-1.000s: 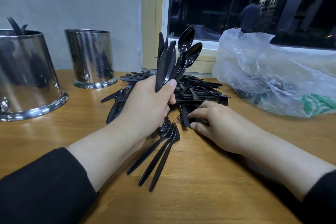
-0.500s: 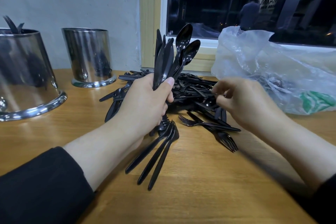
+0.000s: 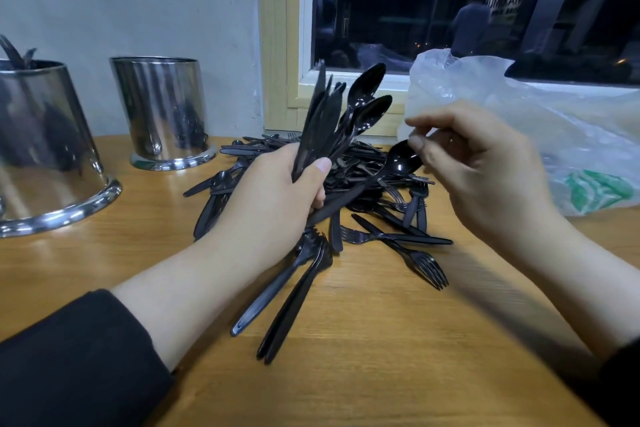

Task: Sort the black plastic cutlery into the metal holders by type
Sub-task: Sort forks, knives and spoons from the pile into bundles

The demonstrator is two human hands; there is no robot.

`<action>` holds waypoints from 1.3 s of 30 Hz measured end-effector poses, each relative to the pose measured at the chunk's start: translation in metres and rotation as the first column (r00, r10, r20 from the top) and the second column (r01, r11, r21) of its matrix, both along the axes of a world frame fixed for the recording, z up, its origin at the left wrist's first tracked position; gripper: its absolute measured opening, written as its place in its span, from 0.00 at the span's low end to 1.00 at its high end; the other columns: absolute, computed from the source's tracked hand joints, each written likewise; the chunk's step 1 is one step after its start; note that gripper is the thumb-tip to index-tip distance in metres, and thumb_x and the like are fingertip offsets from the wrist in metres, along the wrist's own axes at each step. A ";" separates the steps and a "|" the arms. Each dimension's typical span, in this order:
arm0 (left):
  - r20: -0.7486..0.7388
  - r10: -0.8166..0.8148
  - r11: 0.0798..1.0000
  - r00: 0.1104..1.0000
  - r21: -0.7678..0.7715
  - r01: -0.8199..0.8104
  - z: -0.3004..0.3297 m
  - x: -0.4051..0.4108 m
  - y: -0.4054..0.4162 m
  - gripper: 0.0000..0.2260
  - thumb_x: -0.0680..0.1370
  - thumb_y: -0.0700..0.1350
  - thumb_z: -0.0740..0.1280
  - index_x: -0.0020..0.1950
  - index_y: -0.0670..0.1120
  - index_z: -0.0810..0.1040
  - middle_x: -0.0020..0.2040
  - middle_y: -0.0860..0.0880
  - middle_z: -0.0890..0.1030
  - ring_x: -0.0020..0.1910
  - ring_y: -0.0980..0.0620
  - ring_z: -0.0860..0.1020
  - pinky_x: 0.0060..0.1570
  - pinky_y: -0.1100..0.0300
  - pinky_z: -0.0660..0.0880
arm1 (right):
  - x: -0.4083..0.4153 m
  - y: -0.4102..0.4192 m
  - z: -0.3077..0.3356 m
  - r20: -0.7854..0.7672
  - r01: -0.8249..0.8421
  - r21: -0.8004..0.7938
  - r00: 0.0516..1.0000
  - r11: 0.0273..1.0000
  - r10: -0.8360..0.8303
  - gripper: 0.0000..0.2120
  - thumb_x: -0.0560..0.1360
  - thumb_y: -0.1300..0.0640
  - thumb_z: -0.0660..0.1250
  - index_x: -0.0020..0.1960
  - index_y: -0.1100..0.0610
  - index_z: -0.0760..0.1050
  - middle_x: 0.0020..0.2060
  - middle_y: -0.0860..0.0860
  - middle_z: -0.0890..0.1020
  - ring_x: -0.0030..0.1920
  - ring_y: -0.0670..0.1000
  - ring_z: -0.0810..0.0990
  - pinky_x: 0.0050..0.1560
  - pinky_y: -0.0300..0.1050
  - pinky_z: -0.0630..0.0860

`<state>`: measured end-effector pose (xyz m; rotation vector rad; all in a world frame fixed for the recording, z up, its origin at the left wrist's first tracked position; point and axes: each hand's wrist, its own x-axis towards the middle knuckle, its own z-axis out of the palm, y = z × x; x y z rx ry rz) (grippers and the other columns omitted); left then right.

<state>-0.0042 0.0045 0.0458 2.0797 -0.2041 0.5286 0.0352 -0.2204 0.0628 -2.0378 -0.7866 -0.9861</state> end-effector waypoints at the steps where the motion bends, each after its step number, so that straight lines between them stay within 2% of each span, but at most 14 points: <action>1: -0.010 -0.005 1.000 1.000 0.019 0.006 0.001 -0.001 0.000 0.16 0.84 0.51 0.62 0.39 0.48 0.76 0.34 0.54 0.80 0.32 0.59 0.77 0.33 0.69 0.71 | 0.001 0.001 -0.002 0.010 -0.007 0.002 1.000 1.000 0.007 0.10 0.79 0.61 0.70 0.57 0.49 0.79 0.44 0.50 0.81 0.40 0.47 0.77 0.43 0.35 0.73; 4: -0.104 -0.135 0.988 0.985 -0.093 0.126 0.003 -0.004 -0.003 0.12 0.84 0.51 0.62 0.43 0.50 0.77 0.34 0.49 0.82 0.31 0.50 0.80 0.39 0.53 0.81 | 0.002 0.003 -0.005 0.046 0.025 0.008 0.999 1.000 -0.025 0.09 0.78 0.62 0.70 0.56 0.53 0.81 0.43 0.49 0.80 0.41 0.44 0.77 0.44 0.33 0.72; 5: -0.131 -0.181 0.980 0.975 -0.110 0.167 0.003 -0.006 -0.004 0.11 0.84 0.51 0.62 0.45 0.50 0.78 0.34 0.46 0.83 0.30 0.47 0.79 0.40 0.51 0.80 | 0.003 0.003 -0.005 0.059 0.041 0.006 0.997 0.999 -0.041 0.08 0.78 0.62 0.70 0.56 0.54 0.81 0.43 0.49 0.79 0.41 0.42 0.76 0.44 0.31 0.72; 7: -0.163 -0.234 0.971 0.958 -0.088 0.223 0.004 -0.009 -0.006 0.12 0.85 0.51 0.62 0.47 0.48 0.79 0.32 0.45 0.82 0.28 0.47 0.76 0.36 0.52 0.78 | 0.003 0.002 -0.006 0.075 0.063 0.007 0.995 0.998 -0.063 0.07 0.78 0.63 0.71 0.55 0.57 0.81 0.43 0.48 0.79 0.42 0.39 0.75 0.45 0.29 0.70; 10: -0.202 -0.279 0.957 0.939 -0.139 0.254 0.004 -0.011 -0.008 0.12 0.85 0.51 0.63 0.46 0.47 0.80 0.27 0.50 0.77 0.27 0.51 0.71 0.30 0.58 0.71 | 0.004 0.003 -0.007 0.076 0.069 0.020 0.995 0.997 -0.070 0.07 0.77 0.63 0.71 0.55 0.57 0.81 0.43 0.47 0.79 0.42 0.38 0.75 0.46 0.27 0.69; 14: -0.268 -0.371 0.921 0.889 -0.228 0.316 0.004 -0.009 -0.006 0.06 0.84 0.46 0.66 0.48 0.48 0.79 0.35 0.50 0.79 0.30 0.53 0.68 0.27 0.62 0.66 | 0.002 0.006 -0.008 0.028 0.050 0.047 0.998 0.998 -0.051 0.09 0.78 0.59 0.72 0.56 0.50 0.79 0.42 0.44 0.78 0.41 0.40 0.76 0.44 0.28 0.70; 17: -0.248 -0.328 0.931 0.912 -0.250 0.267 0.003 -0.005 -0.003 0.08 0.84 0.46 0.65 0.45 0.49 0.78 0.36 0.50 0.78 0.30 0.53 0.67 0.27 0.62 0.66 | 0.001 0.005 -0.007 -0.005 0.120 0.126 0.993 0.985 -0.120 0.02 0.80 0.53 0.68 0.52 0.50 0.76 0.43 0.48 0.78 0.43 0.44 0.76 0.42 0.32 0.70; 19: -0.204 -0.286 0.931 0.936 -0.292 0.221 0.004 -0.002 -0.001 0.08 0.84 0.47 0.64 0.46 0.48 0.78 0.37 0.50 0.78 0.29 0.54 0.67 0.27 0.63 0.66 | 0.005 0.000 -0.007 -0.070 0.197 0.017 0.978 0.980 -0.196 0.06 0.80 0.50 0.66 0.47 0.51 0.77 0.39 0.45 0.77 0.40 0.43 0.75 0.39 0.34 0.68; 21: -0.180 -0.241 0.927 0.954 -0.332 0.172 0.003 0.000 0.002 0.07 0.84 0.47 0.64 0.49 0.46 0.78 0.37 0.50 0.78 0.29 0.54 0.67 0.27 0.63 0.67 | 0.010 -0.003 -0.012 -0.208 0.220 -0.272 0.937 0.937 -0.281 0.08 0.79 0.46 0.67 0.44 0.49 0.78 0.38 0.43 0.77 0.39 0.41 0.75 0.38 0.36 0.67; 23: -0.167 -0.213 0.926 0.963 -0.350 0.144 0.002 0.002 0.004 0.07 0.84 0.47 0.64 0.50 0.46 0.77 0.38 0.50 0.78 0.29 0.54 0.68 0.28 0.62 0.67 | 0.016 -0.003 -0.020 -0.251 0.189 -0.550 0.892 0.814 -0.377 0.09 0.77 0.44 0.69 0.47 0.48 0.81 0.42 0.44 0.77 0.43 0.46 0.77 0.42 0.43 0.72; 25: -0.157 -0.206 0.925 0.966 -0.354 0.140 0.000 0.003 0.004 0.07 0.84 0.47 0.64 0.50 0.45 0.77 0.37 0.50 0.78 0.29 0.54 0.68 0.27 0.62 0.68 | 0.020 -0.002 -0.027 -0.271 0.157 -0.678 0.855 0.718 -0.443 0.11 0.77 0.42 0.69 0.50 0.48 0.82 0.44 0.45 0.75 0.46 0.49 0.78 0.46 0.46 0.75; 31: -0.138 -0.192 0.919 0.972 -0.373 0.129 0.000 0.002 0.003 0.11 0.85 0.48 0.64 0.45 0.45 0.75 0.29 0.55 0.75 0.26 0.56 0.67 0.27 0.64 0.68 | 0.022 -0.003 -0.029 -0.323 0.144 -0.681 0.821 0.718 -0.471 0.08 0.76 0.46 0.71 0.51 0.48 0.82 0.42 0.43 0.72 0.46 0.49 0.76 0.46 0.44 0.74; 35: -0.126 -0.176 0.886 0.976 -0.451 0.102 0.000 0.004 0.004 0.08 0.84 0.47 0.65 0.47 0.47 0.77 0.37 0.50 0.78 0.28 0.55 0.68 0.26 0.62 0.67 | 0.016 -0.001 -0.025 -0.380 0.137 -0.626 0.806 0.768 -0.454 0.05 0.75 0.47 0.73 0.43 0.47 0.79 0.41 0.44 0.75 0.44 0.48 0.76 0.43 0.44 0.72; 39: -0.112 -0.168 0.864 0.979 -0.495 0.092 0.000 0.006 0.005 0.07 0.84 0.47 0.64 0.49 0.46 0.76 0.38 0.49 0.77 0.28 0.55 0.68 0.25 0.62 0.65 | 0.014 -0.002 -0.018 -0.391 0.159 -0.592 0.800 0.790 -0.454 0.05 0.74 0.51 0.72 0.39 0.48 0.80 0.40 0.46 0.80 0.39 0.45 0.77 0.38 0.40 0.71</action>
